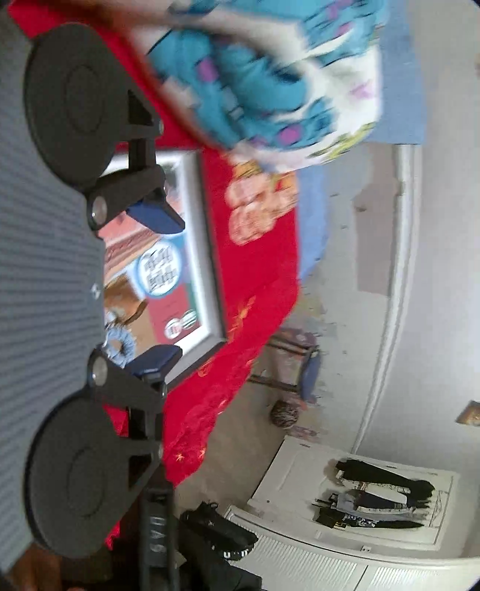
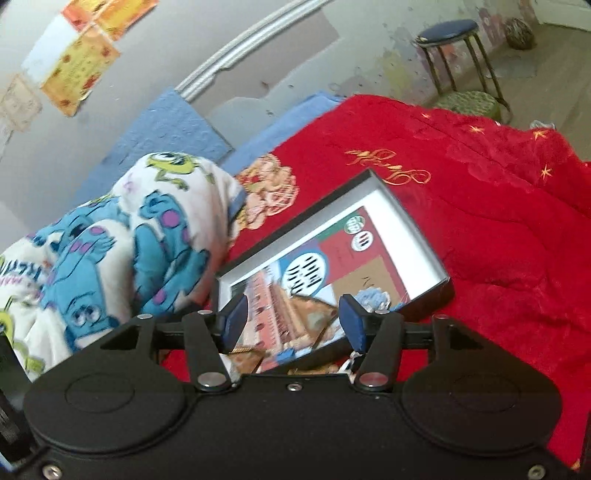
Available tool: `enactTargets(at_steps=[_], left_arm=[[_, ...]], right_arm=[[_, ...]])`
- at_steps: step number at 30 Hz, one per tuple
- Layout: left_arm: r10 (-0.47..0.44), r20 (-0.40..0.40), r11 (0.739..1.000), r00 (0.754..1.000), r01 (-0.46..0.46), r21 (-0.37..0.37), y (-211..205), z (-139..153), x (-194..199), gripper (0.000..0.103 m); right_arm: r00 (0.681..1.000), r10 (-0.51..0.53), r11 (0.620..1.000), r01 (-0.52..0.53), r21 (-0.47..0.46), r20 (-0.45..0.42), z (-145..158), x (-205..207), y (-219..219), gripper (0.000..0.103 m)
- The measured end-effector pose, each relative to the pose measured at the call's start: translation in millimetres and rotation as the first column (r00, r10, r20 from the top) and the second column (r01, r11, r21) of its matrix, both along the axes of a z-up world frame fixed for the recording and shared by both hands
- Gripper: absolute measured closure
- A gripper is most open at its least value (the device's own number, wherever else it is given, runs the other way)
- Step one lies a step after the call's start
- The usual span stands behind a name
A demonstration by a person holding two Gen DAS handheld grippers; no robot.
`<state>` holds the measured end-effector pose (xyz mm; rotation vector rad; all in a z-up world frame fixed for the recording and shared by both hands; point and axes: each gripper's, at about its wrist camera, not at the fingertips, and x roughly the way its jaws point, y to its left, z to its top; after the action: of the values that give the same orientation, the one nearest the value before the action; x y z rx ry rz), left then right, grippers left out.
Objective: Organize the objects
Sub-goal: 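Open both tools to release scrunchie and packet inside the box, then grasp the cream crocheted scrunchie with the right tool while the left tool grasps a brown packet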
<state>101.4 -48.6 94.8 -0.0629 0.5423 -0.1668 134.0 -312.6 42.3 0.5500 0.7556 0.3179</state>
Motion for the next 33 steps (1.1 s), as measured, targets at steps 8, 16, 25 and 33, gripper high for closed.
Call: enactTargets(at_steps=[8,16,25,33], left_arm=[[-0.046,0.151,0.972,0.987,0.009,0.233,9.9,-2.1,-79.7,0.019],[-0.028,0.031,0.998,0.999,0.029,-0.061,39.8,-59.5,-81.3,0.019],[-0.008,-0.082,1.0,0.997,0.007,-0.017,36.8,-104.2,-69.8,0.021],[-0.026,-0.235,1.0,0.972,0.027,0.003,23.8,-132.9,-53.4,0.039]], right_arm=[[0.998,-0.046,0.999,0.048,-0.024,0.051,8.5,-66.3,-0.8,0.048],[0.994,-0.1,0.995,0.101,0.018,-0.035,-41.5,-63.1,-5.2,0.048],[0.987,-0.075,0.996,0.067,-0.058,-0.145,-87.6,-34.1,36.6,0.059],[0.966,-0.119,0.993,0.12,-0.008,-0.228,-104.4,-31.8,29.0,0.066]])
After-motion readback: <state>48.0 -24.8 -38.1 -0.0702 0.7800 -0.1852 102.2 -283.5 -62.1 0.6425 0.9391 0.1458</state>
